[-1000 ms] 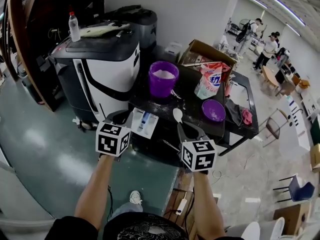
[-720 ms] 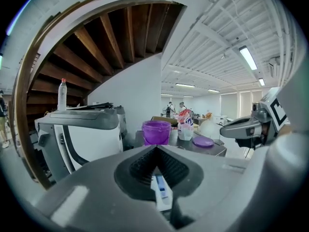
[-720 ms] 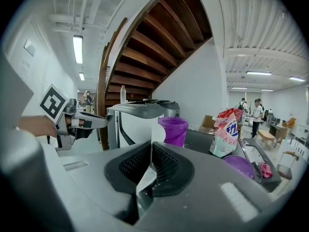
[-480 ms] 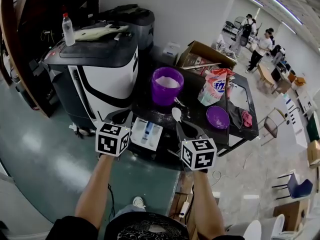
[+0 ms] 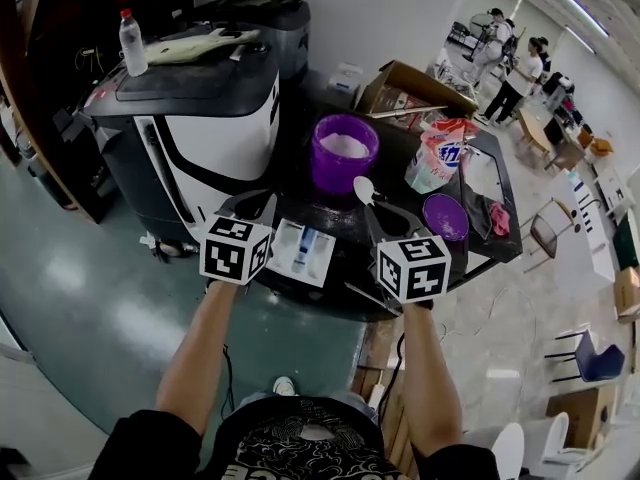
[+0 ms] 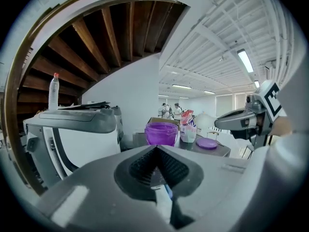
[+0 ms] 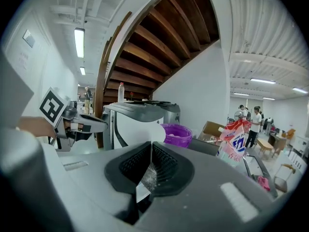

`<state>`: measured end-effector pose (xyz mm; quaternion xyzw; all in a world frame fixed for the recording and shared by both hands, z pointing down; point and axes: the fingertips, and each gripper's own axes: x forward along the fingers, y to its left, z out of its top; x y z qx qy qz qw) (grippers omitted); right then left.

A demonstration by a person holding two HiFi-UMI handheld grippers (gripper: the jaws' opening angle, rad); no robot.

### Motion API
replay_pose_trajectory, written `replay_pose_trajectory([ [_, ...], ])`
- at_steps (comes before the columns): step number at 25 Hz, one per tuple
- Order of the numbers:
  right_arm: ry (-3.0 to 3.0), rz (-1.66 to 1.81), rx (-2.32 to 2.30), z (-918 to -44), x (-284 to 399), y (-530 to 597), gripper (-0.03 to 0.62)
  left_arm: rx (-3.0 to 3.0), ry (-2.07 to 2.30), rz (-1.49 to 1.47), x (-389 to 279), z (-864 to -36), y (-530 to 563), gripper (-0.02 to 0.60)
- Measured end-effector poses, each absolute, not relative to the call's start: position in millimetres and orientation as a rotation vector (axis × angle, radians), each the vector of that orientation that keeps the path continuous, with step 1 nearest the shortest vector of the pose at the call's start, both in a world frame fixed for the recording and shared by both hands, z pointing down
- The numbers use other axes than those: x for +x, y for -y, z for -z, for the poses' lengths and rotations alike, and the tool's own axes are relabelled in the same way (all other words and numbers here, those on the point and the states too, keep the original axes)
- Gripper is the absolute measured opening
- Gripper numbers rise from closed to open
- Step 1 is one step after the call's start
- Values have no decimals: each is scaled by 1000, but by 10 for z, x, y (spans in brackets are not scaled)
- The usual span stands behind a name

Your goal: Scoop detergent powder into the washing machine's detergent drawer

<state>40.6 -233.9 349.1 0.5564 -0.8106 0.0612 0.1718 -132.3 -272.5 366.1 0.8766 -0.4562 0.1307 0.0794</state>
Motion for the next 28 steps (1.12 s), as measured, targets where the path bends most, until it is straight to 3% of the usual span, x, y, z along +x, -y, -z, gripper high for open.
replay_pose_trajectory([
  [28, 2254, 107, 1058, -3207, 711, 4188, 37, 2573, 1496, -408, -640, -3601, 3955, 0],
])
